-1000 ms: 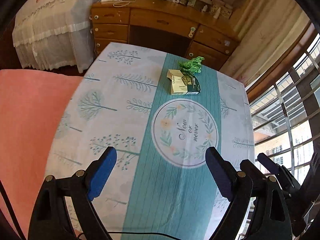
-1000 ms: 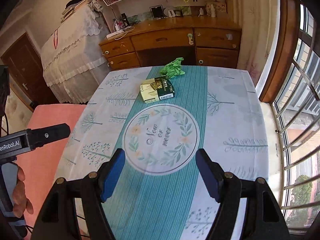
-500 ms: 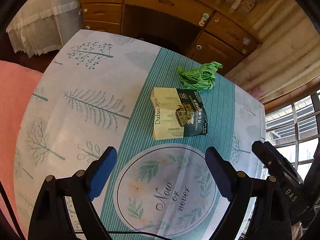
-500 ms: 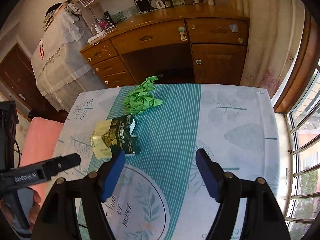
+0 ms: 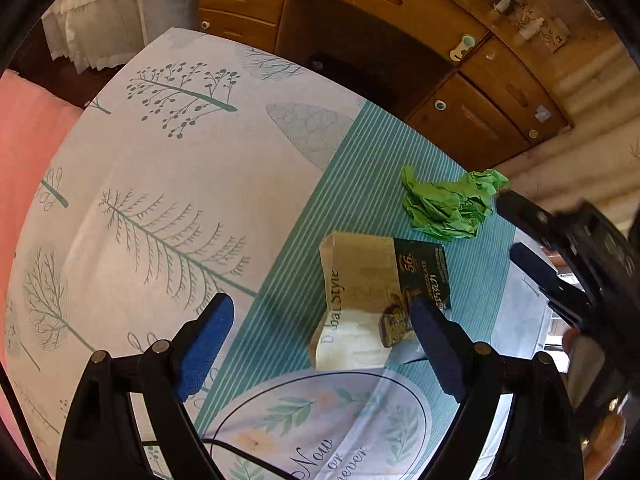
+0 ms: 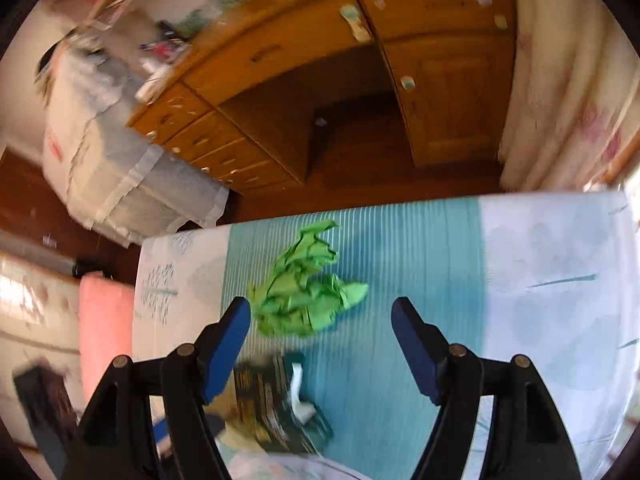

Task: Collect trash
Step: 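Grasp the Dubai Style chocolate box with the left tool while the right tool grasps the green paper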

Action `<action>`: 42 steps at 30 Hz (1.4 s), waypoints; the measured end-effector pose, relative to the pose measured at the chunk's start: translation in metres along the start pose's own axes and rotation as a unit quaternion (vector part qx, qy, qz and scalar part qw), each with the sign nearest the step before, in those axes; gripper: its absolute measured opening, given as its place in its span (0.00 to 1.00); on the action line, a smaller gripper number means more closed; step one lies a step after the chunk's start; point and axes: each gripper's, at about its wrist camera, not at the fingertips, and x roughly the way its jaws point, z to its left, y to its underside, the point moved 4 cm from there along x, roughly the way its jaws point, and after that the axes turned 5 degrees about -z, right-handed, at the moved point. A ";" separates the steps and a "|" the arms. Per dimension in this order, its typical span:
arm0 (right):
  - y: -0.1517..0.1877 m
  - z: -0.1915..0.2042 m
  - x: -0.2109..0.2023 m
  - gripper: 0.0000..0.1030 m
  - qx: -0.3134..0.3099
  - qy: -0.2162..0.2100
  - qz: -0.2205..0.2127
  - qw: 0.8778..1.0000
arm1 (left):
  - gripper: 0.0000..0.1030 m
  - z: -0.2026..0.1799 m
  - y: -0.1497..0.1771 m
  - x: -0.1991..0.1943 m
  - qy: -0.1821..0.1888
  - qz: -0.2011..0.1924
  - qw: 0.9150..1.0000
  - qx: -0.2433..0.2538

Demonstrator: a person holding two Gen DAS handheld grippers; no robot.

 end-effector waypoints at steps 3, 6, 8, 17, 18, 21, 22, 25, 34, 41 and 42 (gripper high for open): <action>0.000 -0.001 0.023 0.71 0.031 -0.004 0.021 0.999 | 0.86 0.004 -0.004 0.003 0.000 0.003 1.000 0.004; 0.000 0.003 0.037 0.73 0.040 -0.013 0.030 0.999 | 0.86 0.008 -0.007 0.006 0.011 0.009 1.000 0.005; -0.002 0.009 0.039 0.69 0.007 0.002 0.024 1.000 | 0.86 0.011 -0.006 0.007 0.018 0.013 1.000 0.009; 0.022 0.008 0.032 0.45 -0.061 -0.009 0.040 0.997 | 0.79 -0.006 0.016 0.025 0.061 0.051 0.996 0.042; 0.026 0.006 0.029 0.45 -0.061 -0.010 0.040 0.997 | 0.79 -0.009 0.019 0.027 0.069 0.055 0.995 0.044; 0.039 0.000 0.023 0.45 -0.055 -0.013 0.038 0.998 | 0.75 -0.018 0.029 0.028 0.089 0.061 0.993 0.046; 0.043 -0.003 0.022 0.45 -0.050 -0.014 0.037 0.998 | 0.75 -0.019 0.034 0.027 0.089 0.059 0.993 0.048; 0.055 -0.011 0.014 0.45 -0.036 -0.016 0.037 0.999 | 0.69 -0.022 0.049 0.021 0.096 0.056 0.993 0.051; 0.106 -0.041 -0.018 0.45 0.010 -0.024 0.045 0.999 | 0.35 -0.031 0.099 -0.034 0.103 0.036 0.990 0.093; 0.163 -0.042 -0.041 0.44 0.021 -0.033 0.069 0.997 | 0.25 -0.048 0.144 -0.051 0.125 0.058 0.982 0.130; 0.172 -0.041 -0.044 0.44 0.020 -0.037 0.072 0.997 | 0.25 -0.049 0.152 -0.051 0.127 0.066 0.981 0.130</action>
